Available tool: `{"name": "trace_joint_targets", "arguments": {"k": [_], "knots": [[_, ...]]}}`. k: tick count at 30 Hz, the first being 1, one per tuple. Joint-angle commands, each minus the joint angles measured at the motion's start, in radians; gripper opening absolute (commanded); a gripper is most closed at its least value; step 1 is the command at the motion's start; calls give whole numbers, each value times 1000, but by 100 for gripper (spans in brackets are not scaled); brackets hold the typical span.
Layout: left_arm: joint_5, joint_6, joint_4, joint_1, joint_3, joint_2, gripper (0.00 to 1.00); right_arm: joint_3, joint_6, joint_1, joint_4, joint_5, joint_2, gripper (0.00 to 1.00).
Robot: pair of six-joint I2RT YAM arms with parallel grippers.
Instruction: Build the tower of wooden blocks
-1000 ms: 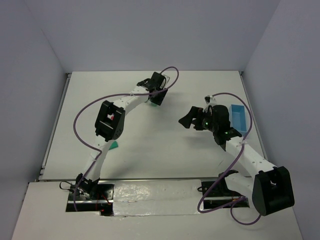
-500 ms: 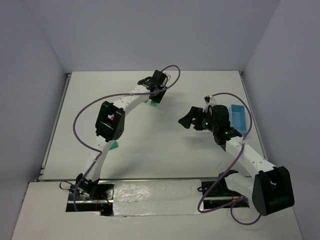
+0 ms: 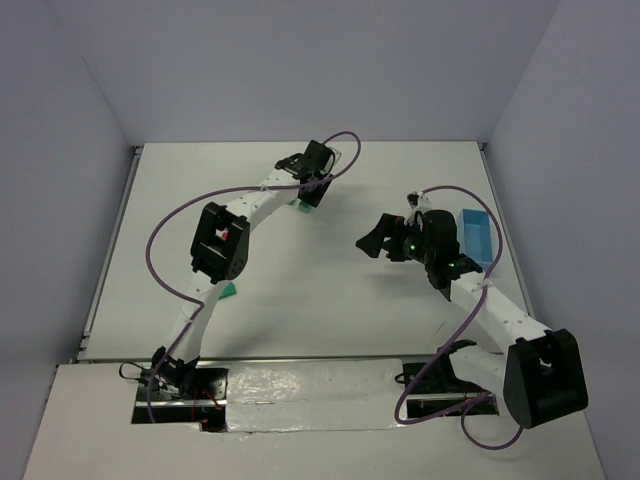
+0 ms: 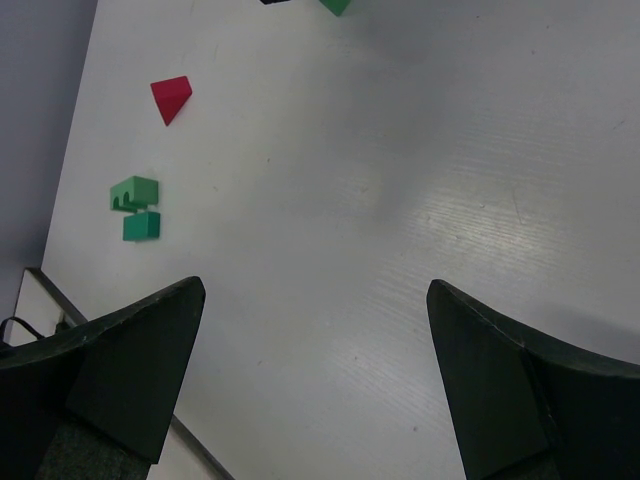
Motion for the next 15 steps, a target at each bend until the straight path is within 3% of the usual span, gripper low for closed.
{"name": "trace_joint_targets", "arguments": {"k": [1,11,14,15], "knots": [[-34,26,-17,-2,17,-27,58,0,4,-5,62,-13,6,100],[-36,69,-8,12,-1,-56,59,2,7,-4,70,-24,21,100],[-20,69,20,12,-39,-94,68,2,5,-4,68,-27,24,100],[-19,69,27,13,-52,-106,79,3,5,-2,70,-28,26,100]]}}
